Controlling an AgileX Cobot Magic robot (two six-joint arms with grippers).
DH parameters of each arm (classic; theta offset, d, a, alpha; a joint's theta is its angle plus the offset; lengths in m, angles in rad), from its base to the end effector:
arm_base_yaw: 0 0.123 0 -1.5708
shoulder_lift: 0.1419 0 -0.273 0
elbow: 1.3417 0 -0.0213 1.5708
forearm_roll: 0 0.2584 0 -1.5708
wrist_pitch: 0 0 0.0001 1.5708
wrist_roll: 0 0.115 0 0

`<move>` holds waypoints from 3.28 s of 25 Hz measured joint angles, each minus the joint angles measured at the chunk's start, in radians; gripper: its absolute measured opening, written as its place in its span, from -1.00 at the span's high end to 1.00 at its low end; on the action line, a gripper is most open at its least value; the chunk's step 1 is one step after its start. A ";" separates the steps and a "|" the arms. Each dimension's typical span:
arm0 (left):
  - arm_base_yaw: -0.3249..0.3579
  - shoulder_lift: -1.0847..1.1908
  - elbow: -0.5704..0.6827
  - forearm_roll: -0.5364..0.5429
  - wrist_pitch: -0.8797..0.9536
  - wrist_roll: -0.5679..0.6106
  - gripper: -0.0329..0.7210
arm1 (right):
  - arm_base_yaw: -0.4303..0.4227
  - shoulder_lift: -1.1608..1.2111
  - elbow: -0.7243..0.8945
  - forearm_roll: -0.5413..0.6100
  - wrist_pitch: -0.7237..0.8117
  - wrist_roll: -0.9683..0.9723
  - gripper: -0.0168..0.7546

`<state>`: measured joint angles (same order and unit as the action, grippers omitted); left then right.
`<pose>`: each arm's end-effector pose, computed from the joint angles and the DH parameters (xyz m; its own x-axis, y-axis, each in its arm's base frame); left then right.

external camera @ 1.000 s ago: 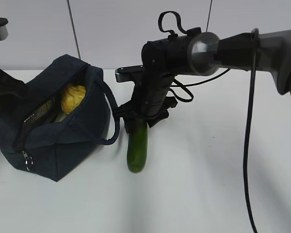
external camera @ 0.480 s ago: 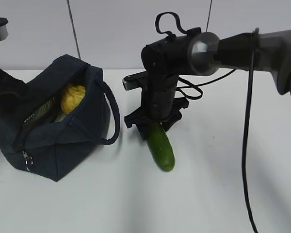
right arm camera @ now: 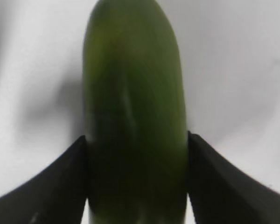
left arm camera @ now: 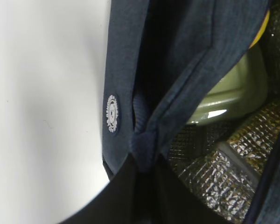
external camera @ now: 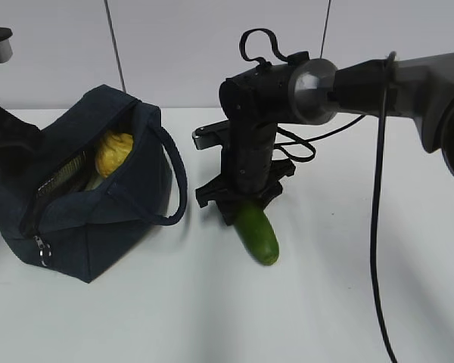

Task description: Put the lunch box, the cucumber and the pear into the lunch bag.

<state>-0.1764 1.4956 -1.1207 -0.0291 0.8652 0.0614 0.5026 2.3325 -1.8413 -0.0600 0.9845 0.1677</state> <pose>0.3132 -0.0584 0.2374 -0.8910 0.2020 -0.4065 0.2224 0.9750 -0.0030 0.4245 0.2268 0.0970 -0.9173 -0.3514 -0.1870 -0.3533 0.9352 -0.0243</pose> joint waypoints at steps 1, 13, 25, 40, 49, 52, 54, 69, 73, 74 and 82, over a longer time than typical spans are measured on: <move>0.000 0.000 0.000 0.000 0.000 0.000 0.90 | 0.000 0.000 0.000 0.002 0.000 0.000 -0.25; 0.001 0.000 0.000 0.000 0.000 0.000 0.90 | 0.000 -0.012 0.000 -0.016 0.037 -0.004 -0.06; 0.002 0.000 0.000 -0.027 -0.009 0.000 0.90 | 0.000 -0.227 -0.002 -0.086 0.048 -0.004 -0.06; 0.002 0.000 0.000 -0.152 -0.077 0.000 0.90 | 0.000 -0.340 -0.002 0.395 -0.127 -0.195 -0.06; 0.002 0.001 0.000 -0.172 -0.093 -0.001 0.90 | 0.000 -0.304 -0.002 0.897 -0.238 -0.438 -0.06; 0.002 0.001 0.000 -0.177 -0.101 -0.001 0.90 | 0.002 -0.252 -0.002 1.005 -0.240 -0.489 -0.06; 0.002 0.001 0.000 -0.184 -0.113 -0.001 0.90 | 0.006 -0.219 -0.002 1.054 -0.246 -0.518 -0.06; 0.002 -0.021 0.000 -0.214 -0.139 -0.001 0.90 | 0.035 -0.130 -0.002 1.091 -0.268 -0.586 -0.14; 0.002 -0.021 0.000 -0.214 -0.139 -0.002 0.90 | 0.035 -0.128 -0.002 1.091 -0.269 -0.616 -0.22; 0.002 -0.021 0.000 -0.214 -0.138 -0.002 0.91 | 0.035 -0.128 -0.002 1.091 -0.271 -0.629 -0.23; 0.002 -0.021 0.000 -0.212 -0.136 -0.002 0.90 | 0.035 -0.147 -0.002 1.040 -0.273 -0.683 -0.27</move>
<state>-0.1745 1.4747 -1.1207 -0.2414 0.7297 0.0595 0.5373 2.1855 -1.8432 0.9798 0.7117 -0.5149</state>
